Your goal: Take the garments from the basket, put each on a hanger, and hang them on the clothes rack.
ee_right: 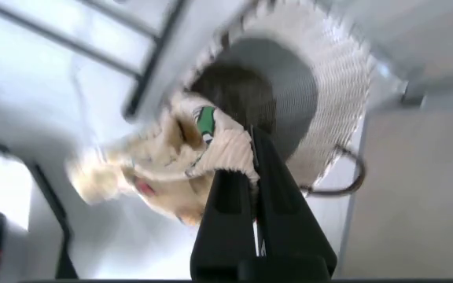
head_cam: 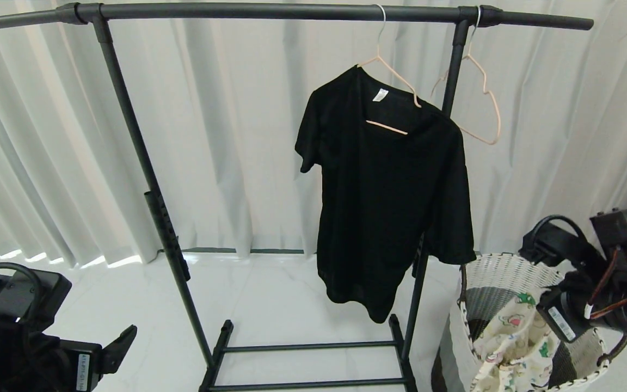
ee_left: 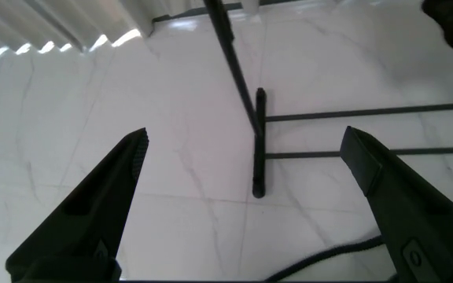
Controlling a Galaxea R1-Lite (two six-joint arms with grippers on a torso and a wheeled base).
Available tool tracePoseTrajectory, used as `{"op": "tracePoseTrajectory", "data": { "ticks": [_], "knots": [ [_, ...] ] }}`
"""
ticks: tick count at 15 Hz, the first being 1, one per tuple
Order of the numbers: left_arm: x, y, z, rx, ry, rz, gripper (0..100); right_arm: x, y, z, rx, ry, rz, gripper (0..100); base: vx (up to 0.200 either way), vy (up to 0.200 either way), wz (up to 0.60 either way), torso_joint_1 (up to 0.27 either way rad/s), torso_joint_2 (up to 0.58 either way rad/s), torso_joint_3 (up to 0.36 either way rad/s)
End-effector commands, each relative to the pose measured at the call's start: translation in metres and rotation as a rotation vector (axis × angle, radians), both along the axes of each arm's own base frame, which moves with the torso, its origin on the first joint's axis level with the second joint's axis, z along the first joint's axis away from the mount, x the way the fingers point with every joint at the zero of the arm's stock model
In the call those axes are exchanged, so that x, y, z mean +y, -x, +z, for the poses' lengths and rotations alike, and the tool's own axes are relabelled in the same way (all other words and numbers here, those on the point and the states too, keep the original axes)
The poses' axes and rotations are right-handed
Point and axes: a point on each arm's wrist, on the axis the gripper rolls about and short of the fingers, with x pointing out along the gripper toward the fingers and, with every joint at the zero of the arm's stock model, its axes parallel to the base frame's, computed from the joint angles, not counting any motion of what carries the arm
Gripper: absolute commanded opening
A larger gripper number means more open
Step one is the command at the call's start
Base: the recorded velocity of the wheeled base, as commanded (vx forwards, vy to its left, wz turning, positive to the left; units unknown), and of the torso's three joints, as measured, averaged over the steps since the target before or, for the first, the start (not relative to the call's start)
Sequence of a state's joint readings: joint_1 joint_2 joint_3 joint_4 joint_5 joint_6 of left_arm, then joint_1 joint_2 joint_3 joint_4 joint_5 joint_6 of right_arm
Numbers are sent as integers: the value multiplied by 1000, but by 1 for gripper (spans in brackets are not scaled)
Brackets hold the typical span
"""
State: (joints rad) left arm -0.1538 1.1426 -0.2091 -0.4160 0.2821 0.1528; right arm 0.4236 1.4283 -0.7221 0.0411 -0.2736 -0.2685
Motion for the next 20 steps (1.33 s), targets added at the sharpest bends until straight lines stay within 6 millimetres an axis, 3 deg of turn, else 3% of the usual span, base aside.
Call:
{"op": "tracePoseTrajectory", "data": {
  "ticks": [1, 4, 5, 8, 12, 14, 16, 20],
  "knots": [
    [-1, -1, 1, -3, 11, -23, 100, 9, 8, 38, -116, -59, 51, 0, -200, 0, 0, 12, -2, 2],
    [-4, -1, 6, -24, 46, -87, 100, 18, 11, 47, -124, -70, 95, 0, -133, 0, 0, 2, -3, 2],
    [-11, -2, 17, -72, 84, -179, 100, 25, 12, 49, -122, -91, 115, 0, 0, 0, 0, 0, 0, 0],
    [-51, -1, 45, -140, 210, -499, 100, 64, 21, 57, -105, -250, 178, 0, 0, 0, 0, 0, 0, 0],
    [-126, -14, 60, -55, 324, -756, 100, 103, 24, 70, -121, -364, 259, 0, 0, 0, 0, 0, 0, 0],
    [-164, -23, 49, 26, 316, -825, 100, 114, 24, 78, -143, -392, 288, 0, 0, 0, 0, 0, 0, 0],
    [-188, -42, 35, 65, 364, -803, 100, 125, 23, 82, -150, -405, 313, 0, 0, 0, 0, 0, 0, 0],
    [-207, -59, 8, 114, 400, -765, 100, 140, 22, 84, -135, -427, 366, 0, 0, 0, 0, 0, 0, 0]
  ]
}}
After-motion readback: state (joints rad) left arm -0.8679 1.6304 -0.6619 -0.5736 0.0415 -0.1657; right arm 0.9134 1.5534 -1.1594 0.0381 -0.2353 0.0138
